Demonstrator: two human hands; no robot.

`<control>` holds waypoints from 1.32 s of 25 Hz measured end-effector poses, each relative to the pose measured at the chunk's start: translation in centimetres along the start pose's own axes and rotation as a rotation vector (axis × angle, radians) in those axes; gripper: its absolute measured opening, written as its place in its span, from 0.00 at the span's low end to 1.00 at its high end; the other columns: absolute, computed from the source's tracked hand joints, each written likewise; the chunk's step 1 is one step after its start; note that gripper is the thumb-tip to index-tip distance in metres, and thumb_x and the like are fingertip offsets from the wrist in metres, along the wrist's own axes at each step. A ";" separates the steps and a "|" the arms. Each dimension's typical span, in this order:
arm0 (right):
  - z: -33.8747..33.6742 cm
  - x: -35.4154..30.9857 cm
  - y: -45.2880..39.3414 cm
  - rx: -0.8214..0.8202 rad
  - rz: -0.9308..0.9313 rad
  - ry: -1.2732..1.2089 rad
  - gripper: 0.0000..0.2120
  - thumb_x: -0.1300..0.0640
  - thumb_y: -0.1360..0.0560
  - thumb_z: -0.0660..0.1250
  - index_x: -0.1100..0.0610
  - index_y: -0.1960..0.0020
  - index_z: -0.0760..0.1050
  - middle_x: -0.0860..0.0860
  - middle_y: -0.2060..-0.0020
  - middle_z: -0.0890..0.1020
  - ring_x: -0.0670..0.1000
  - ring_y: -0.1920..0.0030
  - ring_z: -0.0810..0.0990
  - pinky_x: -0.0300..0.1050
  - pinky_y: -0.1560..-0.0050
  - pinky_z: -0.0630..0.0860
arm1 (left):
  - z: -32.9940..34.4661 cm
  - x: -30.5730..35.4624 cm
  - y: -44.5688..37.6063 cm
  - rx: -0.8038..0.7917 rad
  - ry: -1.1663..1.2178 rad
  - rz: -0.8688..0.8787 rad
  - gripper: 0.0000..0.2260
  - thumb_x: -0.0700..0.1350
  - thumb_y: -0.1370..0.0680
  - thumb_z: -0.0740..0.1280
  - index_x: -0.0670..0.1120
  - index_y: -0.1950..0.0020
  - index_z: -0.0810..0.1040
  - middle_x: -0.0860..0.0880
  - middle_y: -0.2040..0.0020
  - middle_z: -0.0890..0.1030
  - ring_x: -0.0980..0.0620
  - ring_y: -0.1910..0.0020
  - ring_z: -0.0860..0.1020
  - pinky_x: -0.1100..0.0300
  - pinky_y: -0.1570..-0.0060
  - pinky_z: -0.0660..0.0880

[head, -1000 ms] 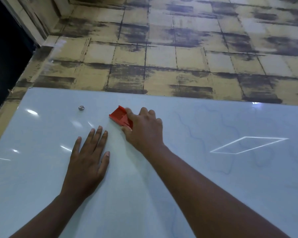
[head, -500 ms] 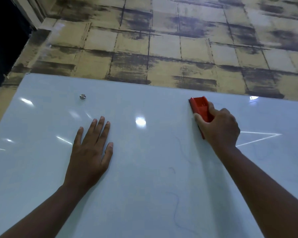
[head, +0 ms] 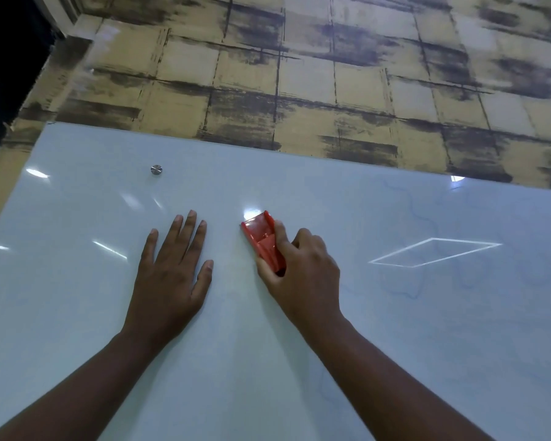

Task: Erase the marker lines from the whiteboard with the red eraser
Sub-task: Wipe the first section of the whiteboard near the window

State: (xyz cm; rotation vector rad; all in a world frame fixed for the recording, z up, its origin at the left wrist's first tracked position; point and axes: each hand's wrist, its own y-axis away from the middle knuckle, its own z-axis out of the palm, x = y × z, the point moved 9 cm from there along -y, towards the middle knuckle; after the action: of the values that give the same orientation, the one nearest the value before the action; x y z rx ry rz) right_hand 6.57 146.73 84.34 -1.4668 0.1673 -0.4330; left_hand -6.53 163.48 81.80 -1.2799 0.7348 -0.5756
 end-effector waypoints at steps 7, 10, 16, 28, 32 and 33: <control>-2.5 7.8 0.5 -0.039 0.135 0.020 0.29 0.37 0.26 0.69 0.42 0.26 0.72 0.48 0.59 0.73 0.53 0.55 0.76 0.45 0.65 0.72 | -0.6 0.1 1.3 0.020 -0.002 0.022 0.29 0.53 0.14 0.52 0.43 0.14 0.60 0.46 0.13 0.58 0.46 0.14 0.57 0.40 0.16 0.53; -4.4 14.0 1.3 -0.029 0.367 0.037 0.30 0.36 0.25 0.68 0.41 0.25 0.70 0.49 0.59 0.71 0.53 0.54 0.75 0.45 0.62 0.68 | -0.7 0.1 1.5 0.026 0.004 0.013 0.29 0.53 0.14 0.52 0.43 0.14 0.61 0.46 0.13 0.58 0.46 0.14 0.57 0.40 0.16 0.54; -4.4 15.7 5.7 0.054 0.591 0.094 0.31 0.38 0.23 0.67 0.47 0.24 0.70 0.52 0.58 0.71 0.58 0.51 0.75 0.47 0.59 0.69 | -0.8 0.4 2.2 0.006 0.021 0.001 0.30 0.54 0.14 0.54 0.43 0.14 0.60 0.46 0.13 0.57 0.46 0.14 0.56 0.39 0.16 0.52; -1.0 -2.8 12.2 -0.058 -0.051 0.015 0.29 0.42 0.23 0.65 0.55 0.26 0.74 0.53 0.60 0.74 0.54 0.62 0.73 0.50 0.67 0.74 | -0.9 0.6 4.7 -0.046 0.042 -0.014 0.32 0.57 0.15 0.54 0.45 0.13 0.57 0.46 0.12 0.55 0.47 0.13 0.54 0.38 0.16 0.53; -2.5 0.7 11.6 -0.074 -0.045 0.032 0.28 0.42 0.25 0.66 0.50 0.28 0.75 0.52 0.59 0.75 0.57 0.61 0.75 0.50 0.66 0.74 | -1.5 0.8 6.1 -0.042 0.041 -0.019 0.31 0.56 0.14 0.55 0.45 0.13 0.57 0.46 0.12 0.55 0.47 0.13 0.54 0.38 0.17 0.54; -3.0 2.9 11.2 -0.071 0.024 0.045 0.29 0.42 0.26 0.67 0.49 0.27 0.75 0.52 0.59 0.75 0.57 0.60 0.75 0.50 0.66 0.75 | -1.5 0.9 6.4 -0.036 0.038 -0.014 0.31 0.56 0.14 0.55 0.44 0.13 0.57 0.46 0.12 0.55 0.46 0.13 0.55 0.38 0.17 0.54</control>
State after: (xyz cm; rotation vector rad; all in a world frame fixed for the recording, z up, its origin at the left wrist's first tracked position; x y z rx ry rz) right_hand 10.14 143.33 73.49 -1.5242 0.2380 -0.4440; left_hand -7.23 163.15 75.16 -1.3118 0.7710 -0.6014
